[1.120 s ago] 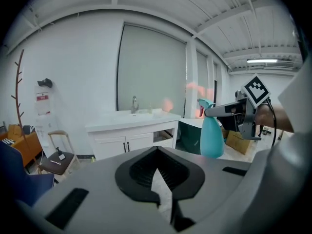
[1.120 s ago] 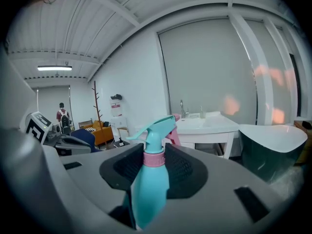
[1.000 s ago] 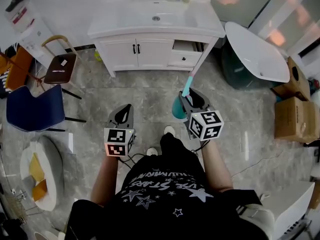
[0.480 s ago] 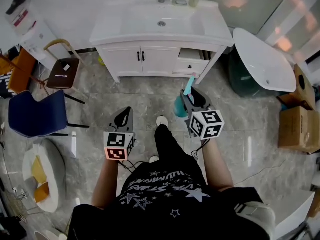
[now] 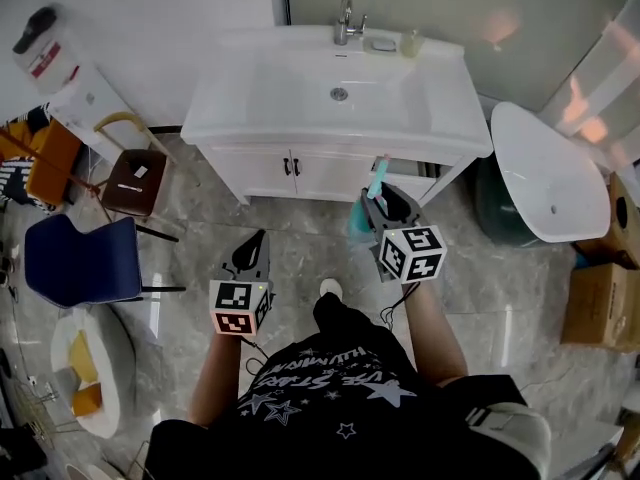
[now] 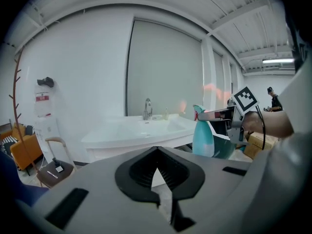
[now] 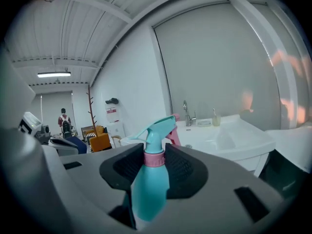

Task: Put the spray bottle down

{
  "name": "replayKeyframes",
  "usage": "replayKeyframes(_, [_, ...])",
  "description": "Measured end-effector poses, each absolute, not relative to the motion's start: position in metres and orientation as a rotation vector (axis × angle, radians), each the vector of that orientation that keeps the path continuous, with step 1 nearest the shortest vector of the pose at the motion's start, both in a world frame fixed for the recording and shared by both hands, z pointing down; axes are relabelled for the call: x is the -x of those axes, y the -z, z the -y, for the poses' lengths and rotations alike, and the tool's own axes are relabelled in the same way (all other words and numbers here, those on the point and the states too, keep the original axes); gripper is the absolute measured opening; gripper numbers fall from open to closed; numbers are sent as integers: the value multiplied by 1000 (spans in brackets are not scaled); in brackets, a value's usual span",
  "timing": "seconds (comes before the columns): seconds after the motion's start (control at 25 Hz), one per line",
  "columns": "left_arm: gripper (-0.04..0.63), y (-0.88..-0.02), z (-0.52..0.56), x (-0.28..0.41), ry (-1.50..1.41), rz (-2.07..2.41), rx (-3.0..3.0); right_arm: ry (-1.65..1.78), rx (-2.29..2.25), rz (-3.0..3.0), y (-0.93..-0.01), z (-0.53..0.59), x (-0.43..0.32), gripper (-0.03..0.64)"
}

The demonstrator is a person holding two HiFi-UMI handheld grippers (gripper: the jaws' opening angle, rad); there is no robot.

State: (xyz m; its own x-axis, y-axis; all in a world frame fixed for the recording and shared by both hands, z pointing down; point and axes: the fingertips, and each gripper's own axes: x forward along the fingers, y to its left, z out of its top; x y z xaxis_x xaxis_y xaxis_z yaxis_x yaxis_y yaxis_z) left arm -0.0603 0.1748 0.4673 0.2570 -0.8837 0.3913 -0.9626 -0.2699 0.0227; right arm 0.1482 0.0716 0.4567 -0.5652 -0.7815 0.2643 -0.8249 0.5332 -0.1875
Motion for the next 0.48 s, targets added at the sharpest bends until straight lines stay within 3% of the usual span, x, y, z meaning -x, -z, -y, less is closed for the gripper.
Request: replayKeyframes(0.48, [15,-460,-71,60,-461,1815,-2204,-434,-1241,2689,-454,49,-133,149])
